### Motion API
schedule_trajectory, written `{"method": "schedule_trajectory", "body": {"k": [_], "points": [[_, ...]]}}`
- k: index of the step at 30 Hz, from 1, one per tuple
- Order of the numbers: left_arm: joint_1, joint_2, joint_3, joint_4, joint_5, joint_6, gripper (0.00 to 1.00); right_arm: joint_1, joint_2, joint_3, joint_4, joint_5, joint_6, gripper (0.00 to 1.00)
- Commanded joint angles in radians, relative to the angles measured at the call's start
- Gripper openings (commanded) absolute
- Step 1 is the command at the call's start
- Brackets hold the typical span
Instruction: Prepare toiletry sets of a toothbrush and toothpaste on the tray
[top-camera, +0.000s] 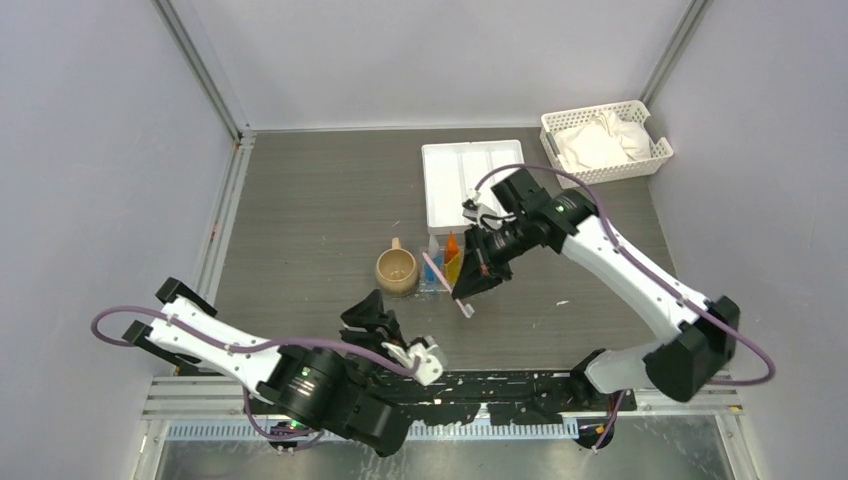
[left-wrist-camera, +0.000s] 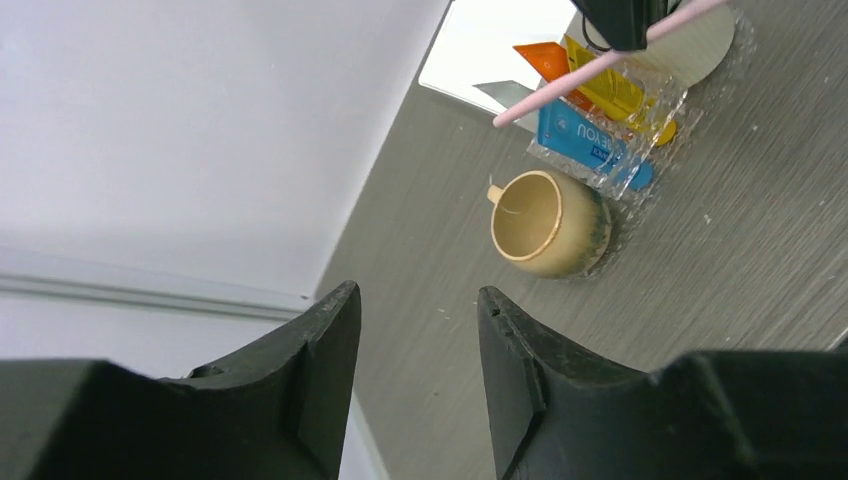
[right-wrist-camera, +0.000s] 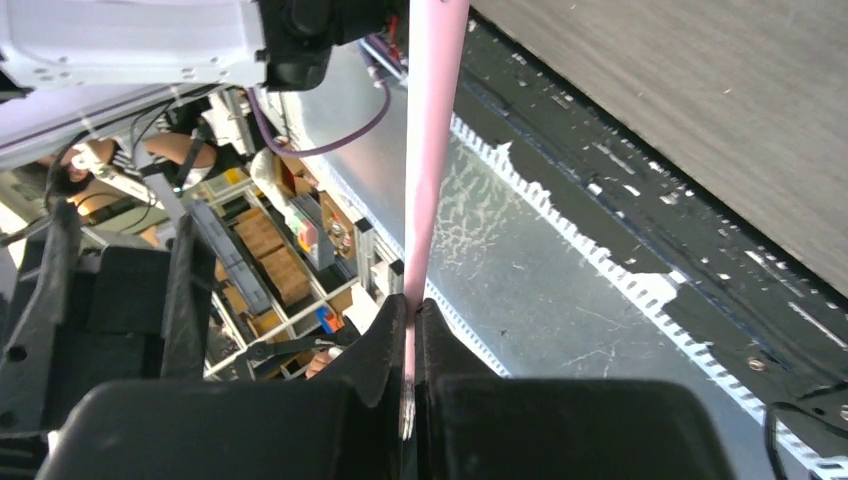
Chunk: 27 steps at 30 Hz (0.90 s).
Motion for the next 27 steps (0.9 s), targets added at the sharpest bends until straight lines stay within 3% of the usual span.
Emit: {"method": "schedule_trajectory", "body": {"k": [1, 6, 14, 19, 21, 22, 24, 27], "points": [[-0.013, -0.010, 0.016, -0.190, -0.050, -0.343, 0.48, 0.031, 0.160, 0.163, -0.148, 0.071, -0.095, 0.01], [-0.013, 0.076, 0.046, -0.483, -0.047, -0.734, 0.48, 0.053, 0.321, 0.275, -0.291, 0.179, -0.120, 0.01], [-0.037, -0.013, -0.052, -0.493, -0.016, -0.959, 0.48, 0.080, 0.524, 0.630, -0.497, 0.291, -0.129, 0.01], [-0.038, -0.062, -0.118, -0.458, -0.015, -0.982, 0.48, 0.108, 0.535, 0.753, -0.495, 0.294, -0.079, 0.01], [-0.037, -0.083, -0.129, -0.495, -0.011, -1.049, 0.52, 0.113, 0.543, 0.766, -0.497, 0.274, -0.068, 0.01], [-0.037, -0.101, -0.131, -0.500, -0.008, -1.075, 0.65, 0.115, 0.557, 0.778, -0.513, 0.271, -0.072, 0.01], [-0.037, -0.159, -0.138, -0.501, -0.001, -1.125, 0.77, 0.122, 0.600, 0.822, -0.564, 0.273, -0.098, 0.01], [-0.037, -0.277, -0.170, -0.499, -0.006, -1.213, 0.78, 0.129, 0.695, 0.945, -0.659, 0.282, -0.130, 0.01]]}}
